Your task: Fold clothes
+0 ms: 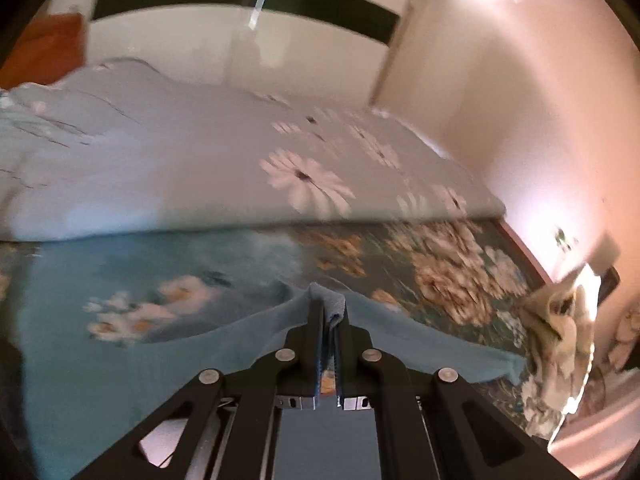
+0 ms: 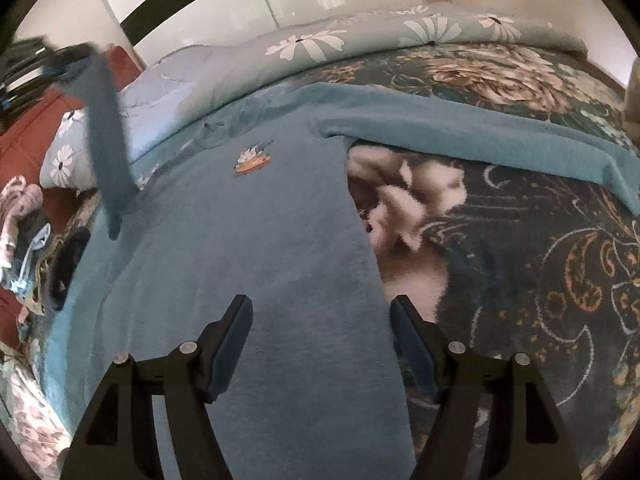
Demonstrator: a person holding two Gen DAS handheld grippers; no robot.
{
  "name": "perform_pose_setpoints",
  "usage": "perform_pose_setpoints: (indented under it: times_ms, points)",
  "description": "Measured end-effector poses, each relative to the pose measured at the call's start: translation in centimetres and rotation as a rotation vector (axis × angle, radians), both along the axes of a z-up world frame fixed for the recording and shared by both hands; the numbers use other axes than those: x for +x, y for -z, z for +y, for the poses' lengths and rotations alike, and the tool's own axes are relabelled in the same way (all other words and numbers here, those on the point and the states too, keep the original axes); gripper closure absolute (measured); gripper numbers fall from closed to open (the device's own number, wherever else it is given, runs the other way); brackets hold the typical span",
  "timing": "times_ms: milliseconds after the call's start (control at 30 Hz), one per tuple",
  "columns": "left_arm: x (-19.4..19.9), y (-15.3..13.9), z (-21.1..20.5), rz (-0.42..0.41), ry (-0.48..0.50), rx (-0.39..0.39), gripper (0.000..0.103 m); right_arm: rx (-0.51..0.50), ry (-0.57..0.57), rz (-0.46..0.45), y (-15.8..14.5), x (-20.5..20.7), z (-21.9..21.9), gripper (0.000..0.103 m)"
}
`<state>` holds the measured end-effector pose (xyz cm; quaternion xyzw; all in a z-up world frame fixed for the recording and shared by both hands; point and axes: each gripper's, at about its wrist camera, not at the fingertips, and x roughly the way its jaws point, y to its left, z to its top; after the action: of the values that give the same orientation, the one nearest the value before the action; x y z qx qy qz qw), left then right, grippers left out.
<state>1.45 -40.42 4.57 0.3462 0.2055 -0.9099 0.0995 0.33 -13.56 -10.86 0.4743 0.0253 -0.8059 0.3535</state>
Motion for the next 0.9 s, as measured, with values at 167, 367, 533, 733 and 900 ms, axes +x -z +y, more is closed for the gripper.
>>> perform_pose_setpoints:
  times_ms: [167,367,533,733,900]
  points:
    - [-4.8,6.4,3.1,-0.139,0.051,-0.013,0.098,-0.017,0.023,-0.012,0.0,-0.6,0.9,0.029]
    - [-6.9,12.7,4.0,-0.249,0.065,0.056,0.098,-0.024,0.030,-0.012,0.2,-0.8,1.1,0.029]
    - [-6.5,13.8,4.3,-0.264,0.113,0.105,0.070,-0.020,0.028,-0.007,0.4,-1.0,0.9,0.029]
    - [-0.9,10.1,2.8,-0.159,0.093,0.071,0.045,0.003,0.017,0.024,0.5,-0.9,0.4,0.029]
    - [7.0,9.3,-0.7,-0.132,-0.111,-0.099,0.038,-0.069,-0.024,-0.030,-0.3,-1.8,0.2,0.029]
